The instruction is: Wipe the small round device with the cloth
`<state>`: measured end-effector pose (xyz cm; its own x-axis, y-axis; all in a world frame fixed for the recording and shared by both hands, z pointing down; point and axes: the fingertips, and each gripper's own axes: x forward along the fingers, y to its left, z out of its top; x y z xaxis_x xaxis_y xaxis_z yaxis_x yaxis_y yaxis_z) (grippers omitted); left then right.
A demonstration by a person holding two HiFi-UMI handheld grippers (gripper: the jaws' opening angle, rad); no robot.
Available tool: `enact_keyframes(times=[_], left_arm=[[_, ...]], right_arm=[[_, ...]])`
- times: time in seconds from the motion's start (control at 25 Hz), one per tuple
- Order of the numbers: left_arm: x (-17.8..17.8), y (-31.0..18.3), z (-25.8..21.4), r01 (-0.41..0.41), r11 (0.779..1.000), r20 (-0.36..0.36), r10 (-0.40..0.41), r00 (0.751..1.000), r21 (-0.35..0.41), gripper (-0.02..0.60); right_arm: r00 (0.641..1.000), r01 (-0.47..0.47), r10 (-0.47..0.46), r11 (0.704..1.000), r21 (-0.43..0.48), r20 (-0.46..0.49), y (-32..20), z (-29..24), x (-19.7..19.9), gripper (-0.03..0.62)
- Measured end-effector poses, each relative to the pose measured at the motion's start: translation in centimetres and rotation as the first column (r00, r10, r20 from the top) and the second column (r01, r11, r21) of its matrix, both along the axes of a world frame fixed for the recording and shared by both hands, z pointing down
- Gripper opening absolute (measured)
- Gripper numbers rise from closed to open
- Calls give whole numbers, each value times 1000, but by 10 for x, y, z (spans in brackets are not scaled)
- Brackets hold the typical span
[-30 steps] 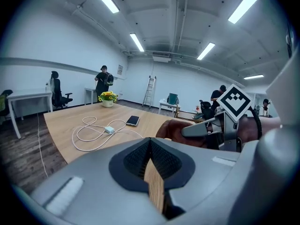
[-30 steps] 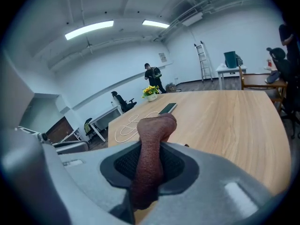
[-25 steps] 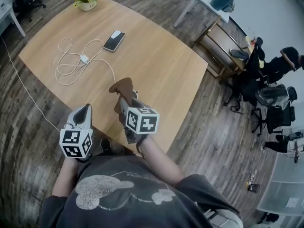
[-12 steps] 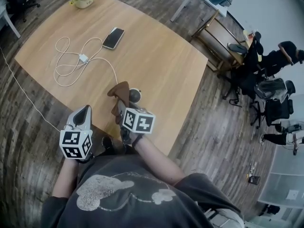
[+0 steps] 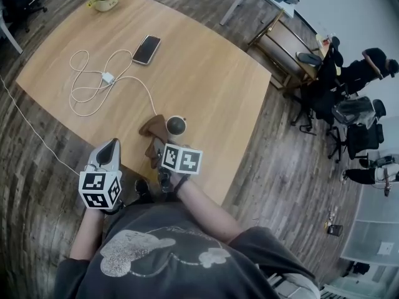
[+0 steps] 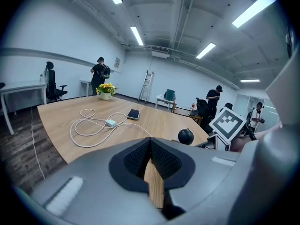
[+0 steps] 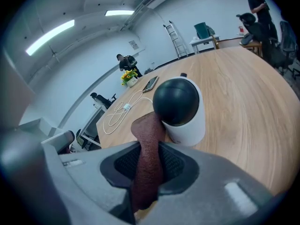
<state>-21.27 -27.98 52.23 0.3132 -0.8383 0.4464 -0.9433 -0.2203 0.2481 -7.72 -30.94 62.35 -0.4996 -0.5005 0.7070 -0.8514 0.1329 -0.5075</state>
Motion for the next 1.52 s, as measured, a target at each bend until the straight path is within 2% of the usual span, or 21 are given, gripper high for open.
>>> enact_keyframes(times=[0.2,0.32,0.4,0.52,0.68,0.8,1.04,1.24,1.44,1.52], left_arm=[[-2,0,5,-7,1000,-9,7,1000,-4,18],[0,-3,2,-18,1000,-11,18,1000,13,18],[2,-5,-1,-28,999,-11,29,1000,27,18],[4,-8,-7,-44,998,-11,44,999,50,18],[10,-8,-8,-59,996,-11,60,998,64,18],[14,-3,-8,-43,996,-10,44,999,73,18],[20,12,-22,19,994,-5,-18,1000,105,18],[34,43,-29,73,991,9,-74,997,109,18],[65,85,-26,121,988,12,-123,992,100,18],[86,105,-26,129,987,9,-130,991,100,18]], right_arm=[[999,51,-51,999,-11,5,19,3,-4,80],[988,149,-151,986,72,21,25,-17,-16,78],[975,216,-221,964,155,16,28,-36,-25,80],[956,288,-290,914,285,-36,28,-63,-31,80],[942,335,-315,853,400,-117,28,-87,-23,80],[942,333,-310,828,451,-126,26,-100,-10,80],[948,313,-301,817,485,-104,30,-112,18,80],[935,339,-346,804,489,-80,52,-116,37,80],[921,371,-379,773,515,-95,91,-124,73,80],[921,370,-378,770,520,-95,110,-125,95,80]])
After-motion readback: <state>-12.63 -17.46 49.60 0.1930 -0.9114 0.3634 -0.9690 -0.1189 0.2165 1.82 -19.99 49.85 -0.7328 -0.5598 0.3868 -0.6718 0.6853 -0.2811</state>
